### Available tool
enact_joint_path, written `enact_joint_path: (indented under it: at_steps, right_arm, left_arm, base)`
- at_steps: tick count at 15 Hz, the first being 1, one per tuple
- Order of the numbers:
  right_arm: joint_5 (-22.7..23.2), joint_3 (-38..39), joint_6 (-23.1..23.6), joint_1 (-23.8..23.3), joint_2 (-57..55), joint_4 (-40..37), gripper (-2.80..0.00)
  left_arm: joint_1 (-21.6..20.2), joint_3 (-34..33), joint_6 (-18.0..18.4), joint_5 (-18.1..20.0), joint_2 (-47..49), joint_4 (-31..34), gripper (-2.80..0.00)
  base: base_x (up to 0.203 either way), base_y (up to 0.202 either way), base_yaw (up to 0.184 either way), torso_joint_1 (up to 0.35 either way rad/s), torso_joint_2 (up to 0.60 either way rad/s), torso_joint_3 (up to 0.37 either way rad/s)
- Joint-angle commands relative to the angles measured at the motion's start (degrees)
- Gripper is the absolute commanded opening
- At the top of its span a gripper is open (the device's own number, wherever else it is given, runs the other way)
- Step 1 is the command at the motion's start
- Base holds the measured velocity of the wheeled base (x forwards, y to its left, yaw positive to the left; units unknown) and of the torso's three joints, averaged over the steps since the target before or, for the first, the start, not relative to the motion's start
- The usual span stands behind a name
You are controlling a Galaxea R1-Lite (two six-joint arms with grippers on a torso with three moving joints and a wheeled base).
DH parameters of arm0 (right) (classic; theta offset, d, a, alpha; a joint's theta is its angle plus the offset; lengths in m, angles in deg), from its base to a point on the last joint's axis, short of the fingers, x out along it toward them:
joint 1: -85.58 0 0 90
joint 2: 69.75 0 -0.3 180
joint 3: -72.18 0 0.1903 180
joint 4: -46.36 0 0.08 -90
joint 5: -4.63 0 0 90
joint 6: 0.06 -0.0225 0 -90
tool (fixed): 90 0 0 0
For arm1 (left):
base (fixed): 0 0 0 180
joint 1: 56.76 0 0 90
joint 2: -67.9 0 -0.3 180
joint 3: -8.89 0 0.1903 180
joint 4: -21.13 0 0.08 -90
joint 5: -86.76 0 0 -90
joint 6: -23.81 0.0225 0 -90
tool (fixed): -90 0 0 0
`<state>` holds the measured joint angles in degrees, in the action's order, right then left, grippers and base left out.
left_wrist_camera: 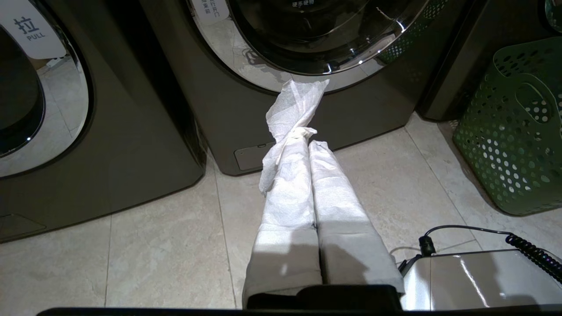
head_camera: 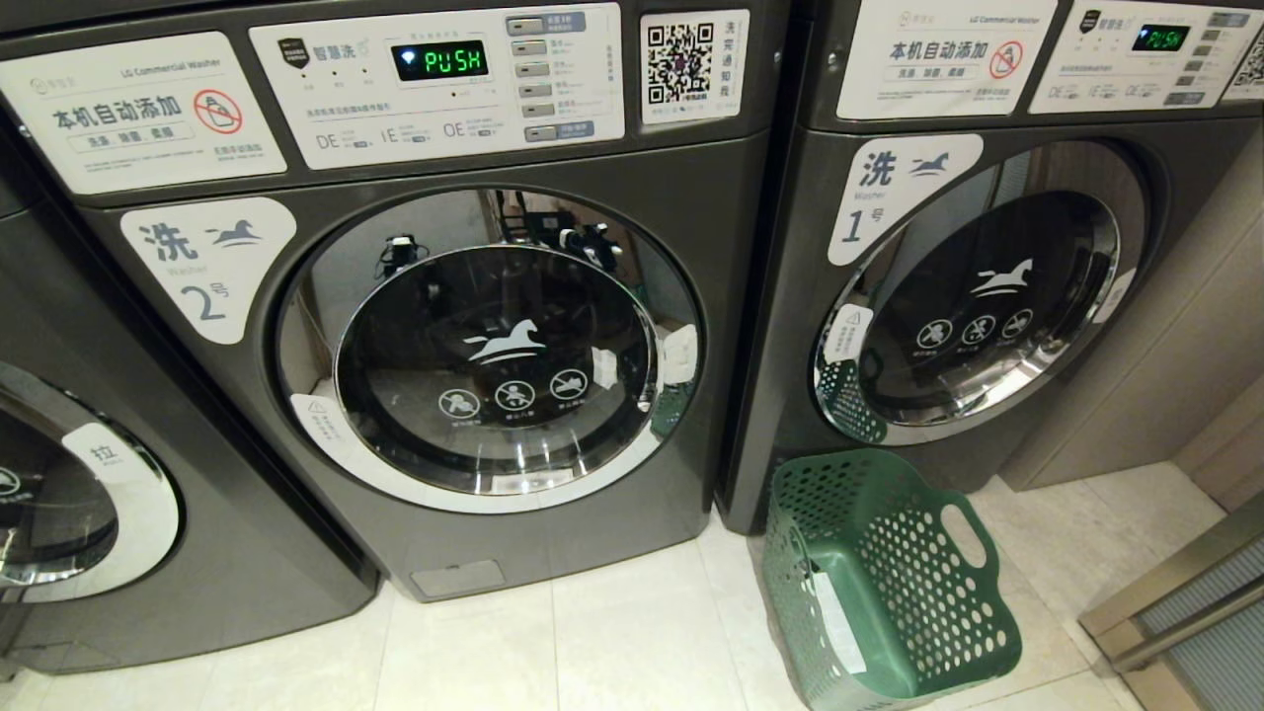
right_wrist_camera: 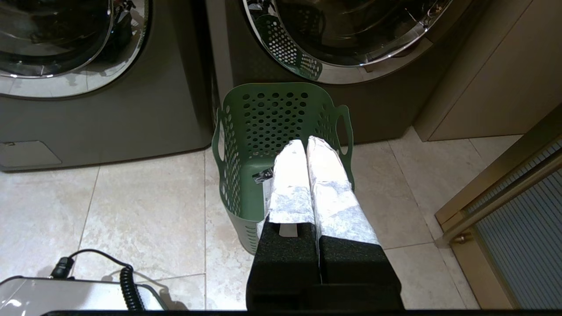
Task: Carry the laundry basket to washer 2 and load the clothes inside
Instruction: Press the washing machine switch
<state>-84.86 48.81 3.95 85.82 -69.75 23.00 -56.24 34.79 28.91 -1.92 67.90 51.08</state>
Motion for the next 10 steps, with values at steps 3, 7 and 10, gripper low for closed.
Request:
enact_joint_path:
  at_steps: [3, 7, 10]
  right_arm:
    - [0.0, 0.0, 0.0, 0.0, -0.1, 0.0, -2.8]
    - [0.0, 0.0, 2.0, 0.0, -0.1, 0.2, -2.8]
    - [0.3, 0.0, 2.2, 0.0, -0.1, 0.1, -2.8]
  left_arm:
    - [0.0, 8.1, 0.2, 1.4, 0.3, 0.8, -2.8]
    - [0.2, 26.8, 0.0, 8.0, 12.7, 5.4, -2.8]
    - [0.3, 36.5, 0.0, 16.5, 29.5, 4.9, -2.8]
  base:
    - [0.0, 0.0, 0.0, 0.0, 0.0, 0.0]
    - [0.0, 0.0, 0.0, 0.0, 0.0, 0.0]
    - [0.0, 0.0, 0.0, 0.0, 0.0, 0.0]
